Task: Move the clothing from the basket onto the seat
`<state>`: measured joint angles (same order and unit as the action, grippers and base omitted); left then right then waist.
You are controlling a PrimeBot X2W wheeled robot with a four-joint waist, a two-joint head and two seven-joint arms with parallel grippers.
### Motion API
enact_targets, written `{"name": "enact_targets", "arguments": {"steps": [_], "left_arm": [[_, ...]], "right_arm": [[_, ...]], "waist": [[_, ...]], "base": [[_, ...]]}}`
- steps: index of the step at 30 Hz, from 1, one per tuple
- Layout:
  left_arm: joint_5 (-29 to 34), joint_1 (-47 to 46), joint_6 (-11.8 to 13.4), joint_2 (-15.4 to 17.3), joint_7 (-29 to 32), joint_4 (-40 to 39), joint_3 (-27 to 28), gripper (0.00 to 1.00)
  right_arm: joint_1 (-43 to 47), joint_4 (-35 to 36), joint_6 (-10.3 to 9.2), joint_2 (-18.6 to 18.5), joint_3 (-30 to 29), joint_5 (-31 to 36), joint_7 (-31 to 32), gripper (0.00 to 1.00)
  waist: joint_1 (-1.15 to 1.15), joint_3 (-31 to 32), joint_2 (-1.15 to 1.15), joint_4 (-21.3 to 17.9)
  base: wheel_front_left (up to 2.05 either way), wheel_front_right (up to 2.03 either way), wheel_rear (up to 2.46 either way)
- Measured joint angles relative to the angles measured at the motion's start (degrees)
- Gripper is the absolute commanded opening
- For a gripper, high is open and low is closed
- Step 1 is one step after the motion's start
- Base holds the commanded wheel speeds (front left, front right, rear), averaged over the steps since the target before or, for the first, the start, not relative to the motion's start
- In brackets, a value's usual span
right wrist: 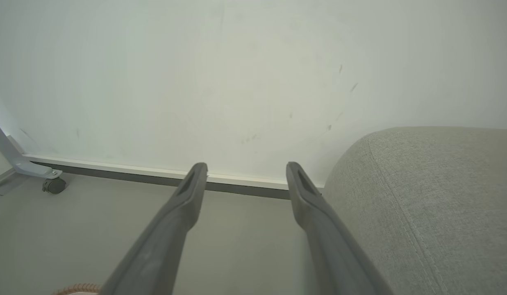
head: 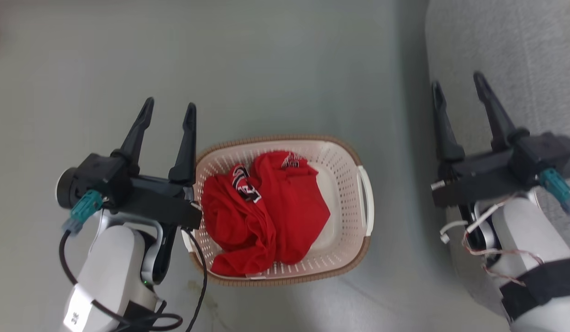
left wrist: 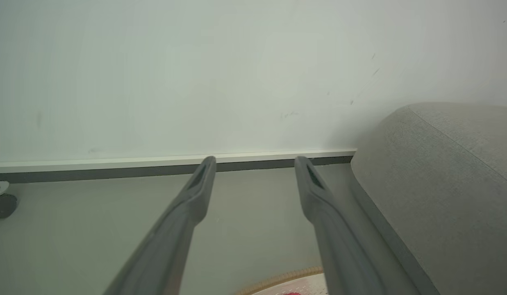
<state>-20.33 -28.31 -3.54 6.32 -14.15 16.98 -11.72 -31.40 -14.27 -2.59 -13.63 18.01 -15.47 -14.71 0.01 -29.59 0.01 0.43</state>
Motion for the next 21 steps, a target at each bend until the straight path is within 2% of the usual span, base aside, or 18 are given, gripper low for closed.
{"name": "enact_targets", "arguments": {"steps": [10, 21], "left_arm": [[0.24, -4.30, -1.07, -0.29, 6.69, 5.19, -3.33, 1.00], [0.87, -5.83, -1.51, -0.48, 14.40, 10.58, -6.01, 1.00]], "right_arm": [[-6.44, 0.03, 0.16, 3.15, 0.94, 0.49, 0.00, 1.00], [-7.08, -1.65, 1.09, 5.98, 1.27, 0.48, 0.00, 1.00]], "waist": [[0.00, -6.79, 0.00, -1.19], [-0.01, -8.14, 0.00, -5.27]], "base": [[0.00, 0.00, 0.00], [0.00, 0.00, 0.00]]}}
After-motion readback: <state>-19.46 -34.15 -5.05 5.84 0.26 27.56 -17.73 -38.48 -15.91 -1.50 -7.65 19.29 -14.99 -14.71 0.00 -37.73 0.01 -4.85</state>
